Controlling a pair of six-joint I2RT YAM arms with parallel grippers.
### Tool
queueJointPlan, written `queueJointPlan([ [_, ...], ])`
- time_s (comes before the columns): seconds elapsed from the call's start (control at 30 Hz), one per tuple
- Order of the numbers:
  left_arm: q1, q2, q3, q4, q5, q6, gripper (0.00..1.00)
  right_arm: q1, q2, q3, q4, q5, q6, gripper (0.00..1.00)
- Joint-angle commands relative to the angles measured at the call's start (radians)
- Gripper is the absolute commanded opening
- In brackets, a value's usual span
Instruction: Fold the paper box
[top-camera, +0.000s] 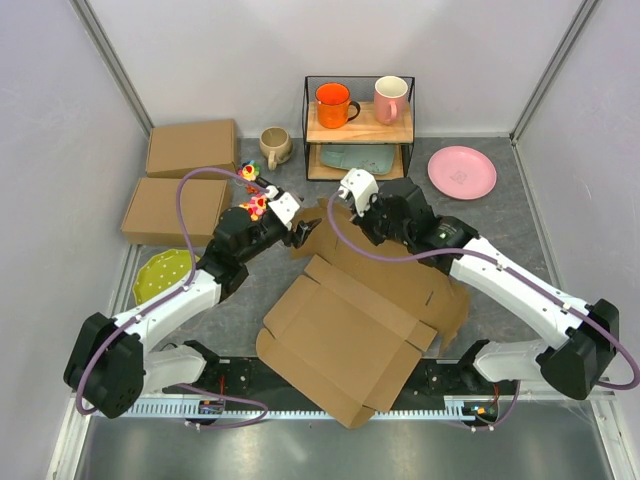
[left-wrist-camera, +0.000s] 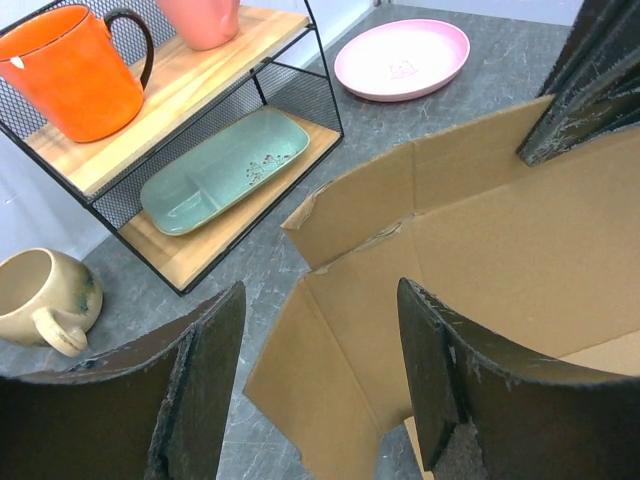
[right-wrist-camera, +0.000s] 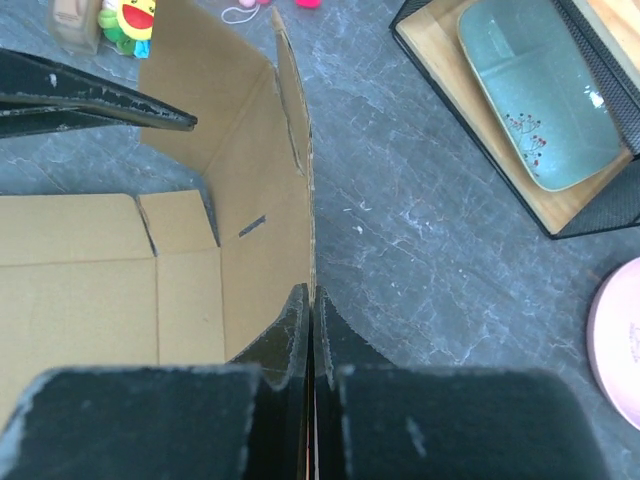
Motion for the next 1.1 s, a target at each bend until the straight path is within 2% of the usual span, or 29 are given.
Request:
queueJointPlan([
  [0.0,0.002,-0.003,0.05,0.058,0.029,0.058,0.69,-0.033,0.018,0.092,-0.04,-0.1,0.077,0.0],
  [0.37,0.002,0.069,0.101,0.08,0.042,0.064,0.7,-0.11,0.018,0.093,-0.069,-0.202,0.168,0.0],
  [0.53,0.002,0.108,0.125,0.074,0.097,0.055,0.69,-0.112,0.016,0.084,-0.072,-0.207,0.165,0.0],
  [0.73,0.002,0.14,0.138,0.071,0.181,-0.003,0.64,-0.112,0.015,0.073,-0.074,-0.205,0.165,0.0],
  [0.83,-0.002,0.157,0.144,0.086,0.206,-0.086,0.47,-0.112,0.013,0.064,-0.061,-0.209,0.163,0.0],
  [0.87,-0.005,0.158,0.142,0.089,0.21,-0.142,0.34,-0.109,0.01,0.06,-0.055,-0.21,0.163,0.0],
  [0.93,-0.014,0.158,0.135,0.1,0.207,-0.193,0.18,-0.084,-0.008,0.035,-0.029,-0.147,0.15,0.0],
  [0.97,-0.02,0.157,0.13,0.1,0.201,-0.238,0.07,-0.07,-0.019,0.029,-0.025,-0.12,0.136,0.0],
  [1.07,-0.041,0.144,0.097,0.118,0.157,-0.314,0.02,-0.012,-0.033,-0.003,0.007,0.021,0.094,0.0],
])
